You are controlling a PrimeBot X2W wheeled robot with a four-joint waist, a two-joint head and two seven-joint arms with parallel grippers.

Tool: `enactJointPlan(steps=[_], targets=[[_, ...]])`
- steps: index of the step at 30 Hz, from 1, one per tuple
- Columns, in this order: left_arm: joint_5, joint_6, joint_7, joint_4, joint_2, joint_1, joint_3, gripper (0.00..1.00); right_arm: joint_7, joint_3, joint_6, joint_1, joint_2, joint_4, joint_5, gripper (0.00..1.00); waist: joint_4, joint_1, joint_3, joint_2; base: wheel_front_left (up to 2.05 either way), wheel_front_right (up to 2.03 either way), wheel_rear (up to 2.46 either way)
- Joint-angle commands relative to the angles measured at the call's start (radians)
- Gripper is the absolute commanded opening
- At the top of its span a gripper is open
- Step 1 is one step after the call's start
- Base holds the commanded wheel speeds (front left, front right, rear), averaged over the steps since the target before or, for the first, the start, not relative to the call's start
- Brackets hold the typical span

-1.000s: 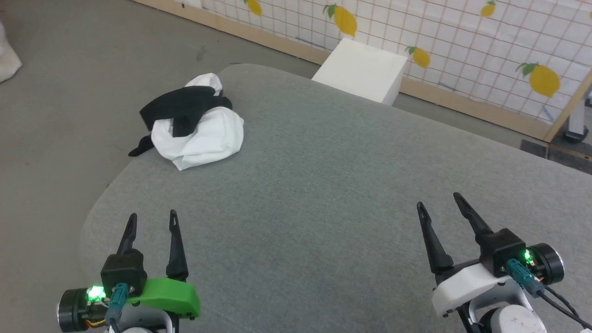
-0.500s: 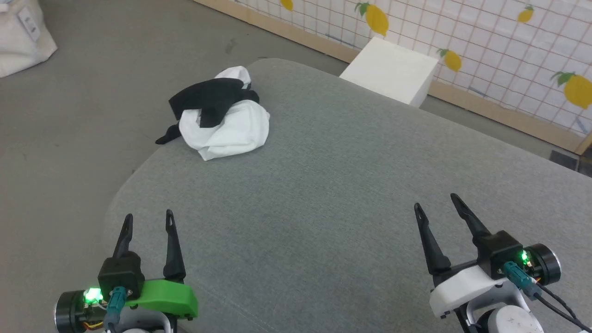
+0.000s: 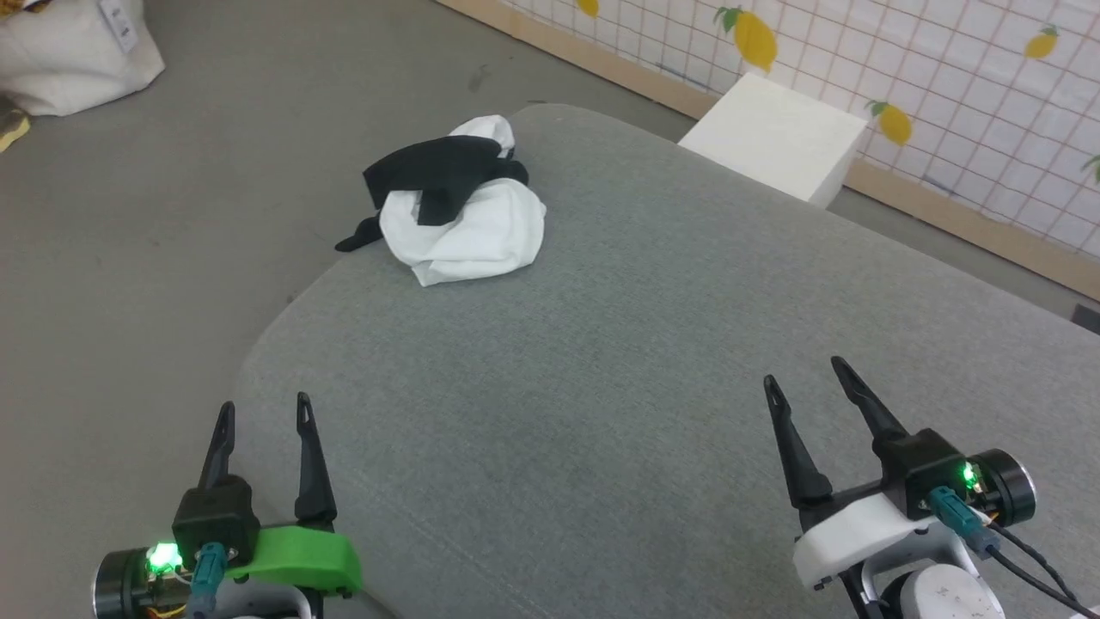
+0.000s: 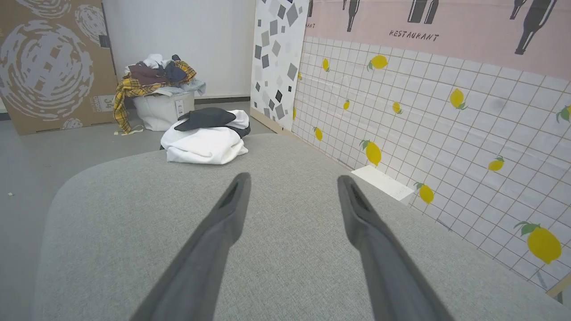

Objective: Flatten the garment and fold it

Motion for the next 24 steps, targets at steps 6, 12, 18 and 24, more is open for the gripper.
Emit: enactJointPlan(steps=[6,12,18,24], targets=[[-0.015,0.013,-0.023,0.003,0.011,0.015,-0.001,1.00,-0.019,0.007,-0.001,-0.023,0.000,0.010,-0.010,1.00,0.035,0.0000,0.009,0.0000,0.00,0.00,0.00],[-0.044,0.013,-0.028,0.004,0.006,-0.008,0.019,1.00,-0.015,0.022,-0.002,-0.038,0.000,0.004,-0.015,1.00,0.021,0.0000,0.040,0.0000,0.00,0.00,0.00],[-0.128,-0.038,0.007,0.074,0.018,-0.147,0.052,1.00,0.009,0.033,-0.002,-0.079,0.000,-0.025,-0.049,1.00,-0.041,0.0000,0.139,0.0000,0.00,0.00,0.00],[-0.231,-0.101,0.113,0.195,0.073,-0.376,0.104,1.00,0.032,0.053,-0.002,-0.130,0.000,-0.057,-0.088,1.00,-0.150,0.0000,0.283,0.0000,0.00,0.00,0.00]])
